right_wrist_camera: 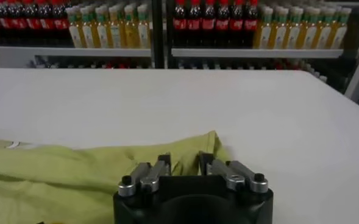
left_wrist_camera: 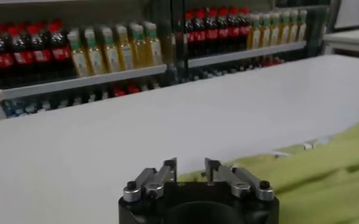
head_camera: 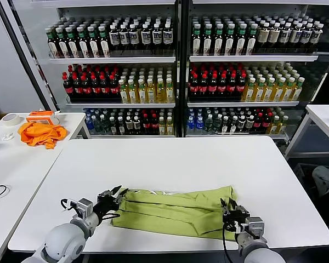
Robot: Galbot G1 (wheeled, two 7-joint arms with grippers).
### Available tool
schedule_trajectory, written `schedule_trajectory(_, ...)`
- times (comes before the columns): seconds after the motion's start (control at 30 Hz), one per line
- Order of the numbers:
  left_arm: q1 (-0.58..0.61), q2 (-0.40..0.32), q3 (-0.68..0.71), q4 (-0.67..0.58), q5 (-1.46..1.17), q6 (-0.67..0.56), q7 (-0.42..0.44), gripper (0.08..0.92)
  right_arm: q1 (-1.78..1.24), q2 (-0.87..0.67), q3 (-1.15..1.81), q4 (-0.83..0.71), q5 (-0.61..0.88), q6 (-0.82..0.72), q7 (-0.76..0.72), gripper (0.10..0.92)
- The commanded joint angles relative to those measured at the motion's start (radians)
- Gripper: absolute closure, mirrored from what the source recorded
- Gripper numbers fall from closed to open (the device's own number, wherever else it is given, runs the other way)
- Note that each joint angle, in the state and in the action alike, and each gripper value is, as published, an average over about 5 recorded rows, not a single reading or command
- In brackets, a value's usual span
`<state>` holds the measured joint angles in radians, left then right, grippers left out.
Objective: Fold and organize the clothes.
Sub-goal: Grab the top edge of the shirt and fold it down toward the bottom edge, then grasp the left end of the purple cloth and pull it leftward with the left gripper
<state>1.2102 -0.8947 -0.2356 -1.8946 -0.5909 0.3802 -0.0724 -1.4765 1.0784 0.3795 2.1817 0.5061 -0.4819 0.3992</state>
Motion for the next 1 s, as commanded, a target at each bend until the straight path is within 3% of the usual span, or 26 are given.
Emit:
schedule_trajectory(0.03, 0.05, -0.055, 0.043, -0.064, -0.105, 0.054, -0.346, 0.56, -0.088, 0.0, 0.095, 0.079, -0.03, 0.031, -0.004, 0.473)
schedule_trajectory(0.3, 0.055, -0.094, 0.065, -0.051, -0.109, 0.066, -0.386, 0.326, -0.095, 0.013, 0.1, 0.072, -0.047, 0.042, -0.003, 0.249)
schedule_trajectory(0.47, 0.053, -0.106, 0.071, -0.045, -0.119, 0.07, -0.386, 0.218, -0.093, 0.017, 0.096, 0.068, -0.055, 0.046, -0.003, 0.205)
schedule_trajectory(0.57, 0.058, -0.115, 0.08, -0.051, -0.121, 0.069, -0.381, 0.259, -0.091, 0.019, 0.094, 0.068, -0.057, 0.046, -0.002, 0.203)
schedule_trajectory(1.0, 0.043, -0.148, 0.088, -0.029, -0.074, 0.068, -0.365, 0.639, -0.092, 0.025, 0.092, 0.061, -0.068, 0.046, 0.0, 0.203)
